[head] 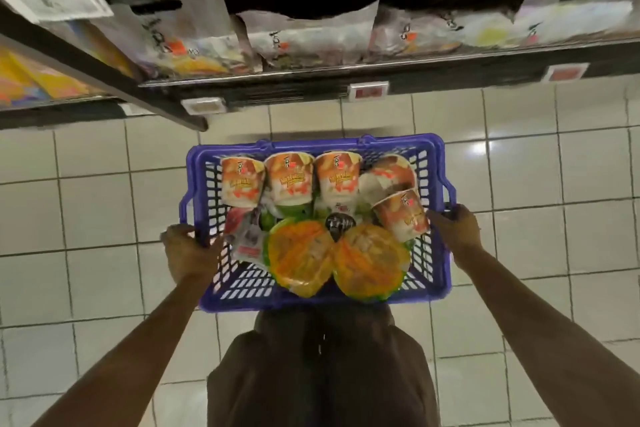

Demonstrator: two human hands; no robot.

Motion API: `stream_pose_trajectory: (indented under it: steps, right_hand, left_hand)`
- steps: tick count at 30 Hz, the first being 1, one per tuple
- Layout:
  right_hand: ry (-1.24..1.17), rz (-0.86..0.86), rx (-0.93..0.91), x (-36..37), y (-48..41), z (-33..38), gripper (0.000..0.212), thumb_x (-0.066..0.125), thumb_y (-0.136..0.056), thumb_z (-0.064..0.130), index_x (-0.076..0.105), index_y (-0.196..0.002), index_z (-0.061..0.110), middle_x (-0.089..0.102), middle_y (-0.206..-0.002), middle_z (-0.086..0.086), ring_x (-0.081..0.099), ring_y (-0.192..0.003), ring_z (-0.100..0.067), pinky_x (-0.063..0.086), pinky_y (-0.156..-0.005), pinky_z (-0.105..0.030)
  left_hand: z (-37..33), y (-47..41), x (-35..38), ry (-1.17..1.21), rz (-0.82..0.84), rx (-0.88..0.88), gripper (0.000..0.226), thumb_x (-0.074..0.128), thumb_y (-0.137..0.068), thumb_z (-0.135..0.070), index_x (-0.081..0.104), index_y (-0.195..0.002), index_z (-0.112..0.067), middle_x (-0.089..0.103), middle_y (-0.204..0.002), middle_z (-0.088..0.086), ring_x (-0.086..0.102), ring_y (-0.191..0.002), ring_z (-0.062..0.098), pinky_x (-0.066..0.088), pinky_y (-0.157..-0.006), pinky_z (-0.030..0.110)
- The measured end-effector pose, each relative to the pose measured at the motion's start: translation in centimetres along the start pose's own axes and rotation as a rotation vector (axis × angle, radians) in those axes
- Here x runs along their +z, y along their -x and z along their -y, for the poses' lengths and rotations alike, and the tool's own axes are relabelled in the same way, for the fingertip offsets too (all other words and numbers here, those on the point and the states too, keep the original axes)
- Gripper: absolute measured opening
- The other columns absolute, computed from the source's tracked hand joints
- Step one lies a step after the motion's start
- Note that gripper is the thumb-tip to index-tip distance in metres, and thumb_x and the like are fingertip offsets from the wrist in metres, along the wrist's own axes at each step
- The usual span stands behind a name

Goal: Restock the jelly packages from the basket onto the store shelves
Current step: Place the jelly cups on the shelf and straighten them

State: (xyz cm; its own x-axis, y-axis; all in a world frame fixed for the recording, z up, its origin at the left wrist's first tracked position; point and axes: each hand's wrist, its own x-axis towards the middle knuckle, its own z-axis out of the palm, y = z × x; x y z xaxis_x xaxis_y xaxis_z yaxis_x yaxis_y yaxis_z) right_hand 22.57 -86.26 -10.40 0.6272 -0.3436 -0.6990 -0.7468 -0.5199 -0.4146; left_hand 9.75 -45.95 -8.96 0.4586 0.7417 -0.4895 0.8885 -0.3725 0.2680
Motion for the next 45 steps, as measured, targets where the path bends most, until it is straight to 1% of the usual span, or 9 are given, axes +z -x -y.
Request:
stream_pose_trajectory:
  steps: [5,12,18,22,27,32,37,40,45]
  right_hand:
    - [-0.065,-0.016,0.081,0.3,-1.9,-0.5,0.024,0.075,-0.081,0.011,0.064,-0.100,0.001,0.064,-0.075,-0.008,0.059,-0.060,-0.017,0.041,-0.052,-0.023]
    - [-0.102,-0.046,0.140,0.9,-1.9,-0.6,0.028,0.077,-0.078,0.013,0.065,-0.100,0.002,0.069,-0.082,-0.013,0.062,-0.061,-0.021,0.047,-0.060,-0.026]
    - [-0.071,-0.067,0.194,-0.3,0.0,-0.2,0.031,0.078,-0.080,0.018,0.065,-0.104,0.005,0.066,-0.088,-0.012,0.057,-0.061,-0.016,0.040,-0.053,-0.023]
    - [-0.156,-0.180,0.204,-3.0,4.8,-1.1,0.027,0.078,-0.077,0.013,0.068,-0.099,0.000,0.064,-0.075,-0.008,0.056,-0.056,-0.014,0.038,-0.051,-0.022]
    - [-0.285,-0.300,0.295,-9.9,13.9,-0.9,0.020,0.077,-0.078,0.013,0.067,-0.093,0.004,0.060,-0.067,-0.002,0.054,-0.055,-0.013,0.038,-0.049,-0.022]
    - [-0.402,-0.479,0.418,-19.2,25.5,-1.5,0.018,0.077,-0.074,0.024,0.068,-0.082,0.010,0.065,-0.067,-0.010,0.063,-0.063,-0.029,0.051,-0.062,-0.036]
    - [-0.522,-0.643,0.495,-28.4,37.7,-3.0,0.023,0.079,-0.073,0.029,0.069,-0.083,0.011,0.059,-0.057,-0.001,0.056,-0.052,-0.019,0.040,-0.053,-0.029]
    - [-0.606,-0.705,0.541,-33.0,43.6,-4.7,0.022,0.078,-0.074,0.028,0.067,-0.084,0.012,0.060,-0.059,-0.003,0.056,-0.053,-0.020,0.041,-0.055,-0.030]
    - [-0.713,-0.793,0.626,-38.7,49.5,-9.6,0.024,0.079,-0.074,0.030,0.066,-0.083,0.012,0.059,-0.060,-0.001,0.057,-0.054,-0.020,0.042,-0.059,-0.031]
  left_hand:
    - [-0.6,-2.2,1.7,-0.080,-0.173,-0.102,0.074,0.088,-0.062,-0.018,0.044,-0.118,-0.002,0.051,-0.119,0.022,0.051,-0.109,0.044,0.044,-0.090,0.055]
    - [0.2,-4.7,1.5,0.051,0.017,-0.261,0.038,0.084,-0.071,-0.027,0.064,-0.097,-0.007,0.071,-0.097,0.020,0.065,-0.082,0.037,0.055,-0.078,0.047]
    - [-0.3,-3.9,-0.1,0.072,0.093,-0.286,0.036,0.085,-0.072,-0.020,0.067,-0.098,-0.001,0.071,-0.094,0.023,0.064,-0.078,0.035,0.056,-0.077,0.045]
    - [-1.8,-1.3,-3.4,0.040,0.081,-0.243,0.034,0.086,-0.070,-0.020,0.064,-0.089,-0.003,0.069,-0.091,0.023,0.064,-0.077,0.034,0.057,-0.077,0.047]
    - [-7.9,4.4,-10.7,-0.029,0.067,-0.018,0.026,0.082,-0.072,-0.013,0.059,-0.081,-0.006,0.068,-0.086,0.023,0.058,-0.070,0.029,0.048,-0.067,0.038]
    - [-15.3,12.5,-19.6,-0.149,0.099,0.326,0.026,0.082,-0.072,-0.017,0.059,-0.079,-0.005,0.064,-0.072,0.017,0.059,-0.066,0.031,0.044,-0.061,0.036]
    - [-23.7,22.3,-26.8,-0.249,0.151,0.569,0.029,0.081,-0.072,-0.019,0.063,-0.084,0.001,0.060,-0.067,0.018,0.058,-0.065,0.033,0.042,-0.059,0.037]
    - [-28.6,28.5,-28.7,-0.246,0.181,0.670,0.038,0.081,-0.071,-0.022,0.067,-0.099,0.001,0.068,-0.085,0.026,0.068,-0.082,0.041,0.052,-0.069,0.042]
    - [-35.5,37.8,-27.8,-0.305,0.272,0.847,0.046,0.080,-0.064,-0.035,0.070,-0.093,-0.001,0.069,-0.079,0.022,0.069,-0.079,0.039,0.051,-0.068,0.036]
